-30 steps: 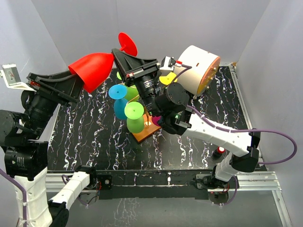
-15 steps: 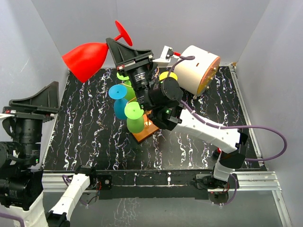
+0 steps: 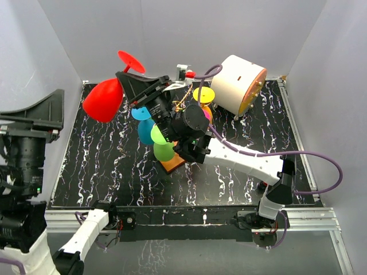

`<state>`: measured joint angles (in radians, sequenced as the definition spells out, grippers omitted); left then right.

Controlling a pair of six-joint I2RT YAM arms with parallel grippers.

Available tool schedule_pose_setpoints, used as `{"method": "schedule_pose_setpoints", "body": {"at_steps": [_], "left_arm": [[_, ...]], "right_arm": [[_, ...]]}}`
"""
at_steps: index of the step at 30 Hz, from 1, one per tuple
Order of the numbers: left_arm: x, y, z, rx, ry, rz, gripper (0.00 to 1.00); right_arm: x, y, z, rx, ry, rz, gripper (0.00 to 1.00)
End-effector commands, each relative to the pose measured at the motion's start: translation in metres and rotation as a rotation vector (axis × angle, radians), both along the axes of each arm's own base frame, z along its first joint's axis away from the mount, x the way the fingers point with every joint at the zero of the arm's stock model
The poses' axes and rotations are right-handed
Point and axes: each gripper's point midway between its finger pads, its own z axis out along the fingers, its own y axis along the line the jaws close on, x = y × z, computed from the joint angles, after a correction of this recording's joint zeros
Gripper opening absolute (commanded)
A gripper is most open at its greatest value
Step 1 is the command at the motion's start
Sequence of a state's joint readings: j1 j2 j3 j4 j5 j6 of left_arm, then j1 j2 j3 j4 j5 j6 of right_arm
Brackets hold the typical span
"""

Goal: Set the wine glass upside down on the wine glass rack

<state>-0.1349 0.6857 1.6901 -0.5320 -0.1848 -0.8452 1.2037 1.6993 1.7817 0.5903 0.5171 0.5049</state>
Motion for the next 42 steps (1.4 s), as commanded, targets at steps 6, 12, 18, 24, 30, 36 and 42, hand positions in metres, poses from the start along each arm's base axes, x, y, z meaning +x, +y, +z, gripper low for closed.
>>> {"method": "schedule_pose_setpoints", "body": {"at_steps": [6, 12, 18, 24, 30, 36, 42], "left_arm": [[0.031, -0.086, 0.017, -0.183, 0.042, -0.515, 0.70], [0.038, -0.104, 0.018, -0.271, 0.072, -0.647, 0.72], [0.039, -0.106, 0.011, -0.312, 0.108, -0.660, 0.69], [0.042, -0.113, 0.000, -0.343, 0.156, -0.706, 0.57], [0.043, -0.110, -0.009, -0.345, 0.176, -0.682, 0.45], [0.049, -0.111, -0.018, -0.348, 0.198, -0.676, 0.27], [0.050, -0.106, -0.021, -0.344, 0.197, -0.641, 0.00]], "right_arm": [[-0.042, -0.021, 0.018, -0.114, -0.288, 0.022, 0.00], [-0.058, -0.019, 0.008, -0.180, -0.415, 0.037, 0.00], [-0.059, -0.010, 0.000, -0.226, -0.457, 0.034, 0.00], [-0.057, -0.004, -0.006, -0.345, -0.553, -0.033, 0.00], [-0.056, 0.009, -0.012, -0.467, -0.648, -0.066, 0.00], [-0.057, 0.020, -0.023, -0.513, -0.680, -0.051, 0.00], [-0.056, 0.025, -0.026, -0.512, -0.678, -0.039, 0.00]]}}
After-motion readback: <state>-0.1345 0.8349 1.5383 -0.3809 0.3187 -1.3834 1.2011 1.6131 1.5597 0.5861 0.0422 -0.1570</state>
